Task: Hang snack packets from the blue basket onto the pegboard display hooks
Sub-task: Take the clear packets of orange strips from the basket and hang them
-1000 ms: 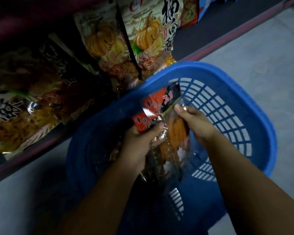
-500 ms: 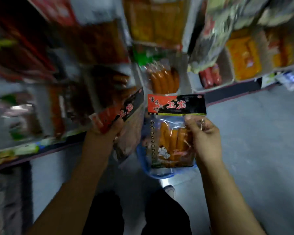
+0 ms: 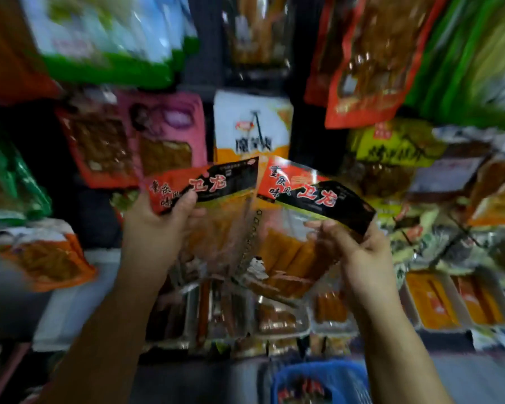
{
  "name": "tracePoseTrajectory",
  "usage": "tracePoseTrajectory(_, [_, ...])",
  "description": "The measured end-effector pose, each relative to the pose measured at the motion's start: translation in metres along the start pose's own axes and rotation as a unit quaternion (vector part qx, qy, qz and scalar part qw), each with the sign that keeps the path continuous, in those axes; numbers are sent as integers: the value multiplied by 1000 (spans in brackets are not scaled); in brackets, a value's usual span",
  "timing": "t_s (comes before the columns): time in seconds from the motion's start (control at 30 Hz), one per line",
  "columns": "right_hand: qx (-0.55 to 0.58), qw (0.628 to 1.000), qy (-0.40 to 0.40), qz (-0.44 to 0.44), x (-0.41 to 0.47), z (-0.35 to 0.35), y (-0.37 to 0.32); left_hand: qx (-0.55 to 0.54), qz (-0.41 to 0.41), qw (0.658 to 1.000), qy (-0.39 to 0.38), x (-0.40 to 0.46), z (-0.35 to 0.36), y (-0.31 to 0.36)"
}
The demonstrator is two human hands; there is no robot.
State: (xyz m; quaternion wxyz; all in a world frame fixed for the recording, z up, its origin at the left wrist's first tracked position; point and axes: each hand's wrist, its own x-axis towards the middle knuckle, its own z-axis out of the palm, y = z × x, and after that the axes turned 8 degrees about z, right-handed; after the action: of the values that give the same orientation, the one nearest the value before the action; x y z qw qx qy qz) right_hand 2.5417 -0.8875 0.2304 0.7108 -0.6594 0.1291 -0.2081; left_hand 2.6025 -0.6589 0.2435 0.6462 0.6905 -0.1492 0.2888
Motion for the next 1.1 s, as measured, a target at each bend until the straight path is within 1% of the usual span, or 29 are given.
tracePoseTrajectory(0.1, [21,998,36,-52,6,38,-43,-32,37,999,13,46,-22,25])
tracePoseTrajectory(0.2, [29,994,26,-103,10,67,-79,-75,53,996,10,85,-32,42])
tracePoseTrajectory(0.3, [29,990,4,-134,19,84,-111,-100,71,992,8,119,-32,61])
tracePoseTrajectory(0.4, [14,985,-18,-173,31,95,-141,-117,80,990,20,150,-26,77])
tracePoseTrajectory(0.47, [18,980,-24,-197,43,97,-157,-115,100,988,21,168,-20,88])
tracePoseTrajectory(0.67, [17,962,4,-272,79,92,-201,-117,154,981,-30,206,17,137])
tracePoseTrajectory(0.8, [23,956,3,-292,102,84,-223,-148,149,975,-66,224,46,161])
tracePoseTrajectory(0.9, [-8,958,-29,-285,116,76,-235,-174,119,974,-88,234,60,167])
tracePoseTrajectory(0.97, [-17,959,-36,-281,124,73,-240,-201,96,970,-99,239,66,169])
tracePoseTrajectory(1.03, [-2,958,-14,-286,130,73,-243,-202,96,969,-100,243,70,173])
tracePoseTrajectory(1.1, [11,954,14,-298,135,74,-247,-186,117,971,-98,247,74,178])
